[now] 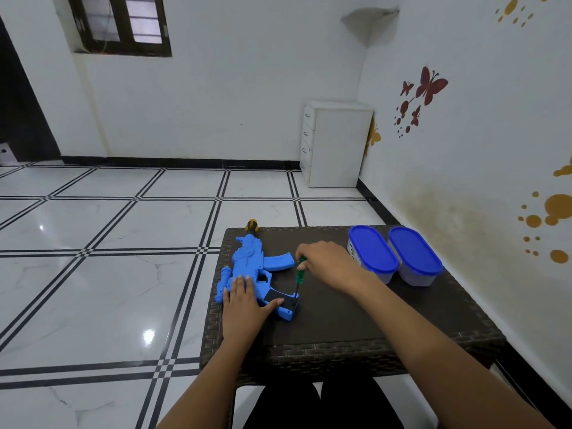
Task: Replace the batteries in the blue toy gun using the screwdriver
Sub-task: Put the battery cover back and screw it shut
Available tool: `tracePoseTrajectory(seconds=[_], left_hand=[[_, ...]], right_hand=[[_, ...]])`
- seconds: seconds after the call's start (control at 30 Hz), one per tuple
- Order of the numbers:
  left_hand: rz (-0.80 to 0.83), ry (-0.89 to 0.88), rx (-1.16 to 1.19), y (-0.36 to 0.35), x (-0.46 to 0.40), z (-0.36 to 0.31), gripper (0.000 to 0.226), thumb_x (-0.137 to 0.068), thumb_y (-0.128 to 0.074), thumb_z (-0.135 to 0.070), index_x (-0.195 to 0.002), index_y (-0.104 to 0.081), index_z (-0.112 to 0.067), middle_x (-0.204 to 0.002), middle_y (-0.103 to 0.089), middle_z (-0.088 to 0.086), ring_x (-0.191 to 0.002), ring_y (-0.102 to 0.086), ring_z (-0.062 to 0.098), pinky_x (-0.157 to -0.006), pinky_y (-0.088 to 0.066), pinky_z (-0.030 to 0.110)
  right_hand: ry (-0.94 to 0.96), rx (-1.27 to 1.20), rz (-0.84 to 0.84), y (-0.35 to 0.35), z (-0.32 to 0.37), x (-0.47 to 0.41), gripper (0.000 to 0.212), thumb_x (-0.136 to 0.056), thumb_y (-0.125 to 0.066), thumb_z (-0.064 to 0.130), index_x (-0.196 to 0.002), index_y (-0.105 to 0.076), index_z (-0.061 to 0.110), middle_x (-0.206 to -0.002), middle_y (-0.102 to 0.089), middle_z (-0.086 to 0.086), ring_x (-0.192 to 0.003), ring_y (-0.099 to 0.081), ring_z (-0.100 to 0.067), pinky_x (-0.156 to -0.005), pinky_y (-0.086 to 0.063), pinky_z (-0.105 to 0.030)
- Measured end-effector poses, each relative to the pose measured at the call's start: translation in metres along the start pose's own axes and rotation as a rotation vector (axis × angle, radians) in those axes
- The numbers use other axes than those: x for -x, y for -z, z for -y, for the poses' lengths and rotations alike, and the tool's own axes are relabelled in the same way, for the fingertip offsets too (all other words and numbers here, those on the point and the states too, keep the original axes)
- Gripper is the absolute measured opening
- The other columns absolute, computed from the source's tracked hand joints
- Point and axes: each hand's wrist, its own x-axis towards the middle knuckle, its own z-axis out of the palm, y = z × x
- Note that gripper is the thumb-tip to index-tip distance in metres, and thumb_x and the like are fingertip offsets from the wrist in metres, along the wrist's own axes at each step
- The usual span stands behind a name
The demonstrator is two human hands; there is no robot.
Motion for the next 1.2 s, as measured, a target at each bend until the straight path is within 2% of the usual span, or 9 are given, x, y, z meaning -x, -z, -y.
tracePoseTrajectory(seconds=[0.4, 0.5, 0.57, 0.63, 0.73, 0.97, 1.03, 1.1, 1.2], left_hand=[[0.040, 0.010, -0.018, 0.002, 0.002, -0.002, 0.100, -0.080, -0.032, -0.076, -0.151, -0.006, -0.011, -0.159, -0.004, 0.009, -0.147, -0.002, 0.022, -0.119, -0.004, 0.040], [0.054, 0.004, -0.023, 0.005, 0.002, -0.002, 0.099, -0.081, -0.032, -0.076, -0.151, -0.005, -0.010, -0.159, -0.004, 0.010, -0.147, -0.001, 0.023, -0.119, -0.004, 0.040], [0.064, 0.009, -0.028, 0.006, 0.003, -0.003, 0.099, -0.081, -0.032, -0.076, -0.151, -0.005, -0.010, -0.159, -0.003, 0.010, -0.147, -0.001, 0.023, -0.119, -0.004, 0.041], [0.087, 0.018, -0.029, 0.008, 0.001, -0.004, 0.099, -0.081, -0.033, -0.075, -0.150, -0.004, -0.010, -0.159, -0.003, 0.010, -0.147, -0.001, 0.024, -0.119, -0.004, 0.042], [0.097, 0.031, -0.037, 0.008, 0.000, -0.007, 0.098, -0.082, -0.035, -0.074, -0.150, -0.005, -0.010, -0.158, -0.004, 0.011, -0.147, -0.001, 0.024, -0.118, -0.005, 0.043], [0.165, 0.013, -0.109, 0.011, -0.004, -0.012, 0.091, -0.084, -0.041, -0.068, -0.149, -0.015, -0.010, -0.157, -0.009, 0.014, -0.146, -0.008, 0.027, -0.118, -0.012, 0.043], [0.217, -0.033, -0.140, 0.016, -0.004, -0.016, 0.080, -0.086, -0.044, -0.064, -0.146, -0.026, -0.013, -0.155, -0.016, 0.013, -0.144, -0.016, 0.027, -0.116, -0.018, 0.043], [0.255, -0.067, -0.136, 0.021, -0.001, -0.023, 0.069, -0.088, -0.047, -0.058, -0.141, -0.035, -0.015, -0.150, -0.028, 0.011, -0.138, -0.028, 0.025, -0.113, -0.026, 0.040], [0.231, -0.097, -0.095, 0.031, 0.007, -0.047, 0.057, -0.090, -0.051, -0.047, -0.135, -0.043, -0.014, -0.139, -0.045, 0.007, -0.125, -0.044, 0.022, -0.104, -0.037, 0.034]], right_hand=[[-0.113, -0.080, -0.065, 0.015, 0.008, 0.019, 0.026, -0.094, -0.052, 0.030, -0.115, -0.056, 0.016, -0.109, -0.065, -0.005, -0.098, -0.060, -0.024, -0.073, -0.042, -0.031], [-0.244, -0.298, -0.245, 0.024, -0.005, 0.031, 0.022, -0.089, -0.058, 0.025, -0.108, -0.060, 0.015, -0.097, -0.064, -0.003, -0.092, -0.059, -0.019, -0.074, -0.046, -0.031], [-0.369, -0.441, -0.338, 0.012, -0.017, 0.037, 0.014, -0.087, -0.061, 0.020, -0.097, -0.056, 0.012, -0.083, -0.057, 0.000, -0.078, -0.054, -0.016, -0.066, -0.047, -0.031], [-0.484, -0.516, -0.389, -0.013, -0.027, 0.040, 0.015, -0.085, -0.063, 0.017, -0.086, -0.049, 0.011, -0.072, -0.050, 0.002, -0.068, -0.049, -0.015, -0.054, -0.039, -0.025], [-0.590, -0.588, -0.415, -0.060, -0.034, 0.040, 0.021, -0.086, -0.063, 0.014, -0.079, -0.043, 0.013, -0.068, -0.046, 0.002, -0.063, -0.046, -0.013, -0.050, -0.034, -0.021], [-0.660, -0.551, -0.297, -0.109, -0.027, 0.018, 0.018, -0.091, -0.056, 0.015, -0.087, -0.039, 0.017, -0.095, -0.060, -0.005, -0.086, -0.060, -0.017, -0.066, -0.043, -0.026], [-0.664, -0.561, -0.264, -0.116, -0.027, 0.015, 0.016, -0.091, -0.058, 0.015, -0.098, -0.044, 0.014, -0.107, -0.061, -0.006, -0.098, -0.062, -0.019, -0.074, -0.047, -0.027], [-0.671, -0.604, -0.234, -0.117, -0.030, 0.015, 0.026, -0.088, -0.062, 0.014, -0.107, -0.044, 0.013, -0.113, -0.059, -0.006, -0.103, -0.060, -0.020, -0.081, -0.049, -0.029], [-0.639, -0.675, -0.183, -0.112, -0.039, 0.022, 0.033, -0.084, -0.066, 0.013, -0.109, -0.045, 0.013, -0.115, -0.058, -0.006, -0.105, -0.059, -0.021, -0.083, -0.047, -0.030]])
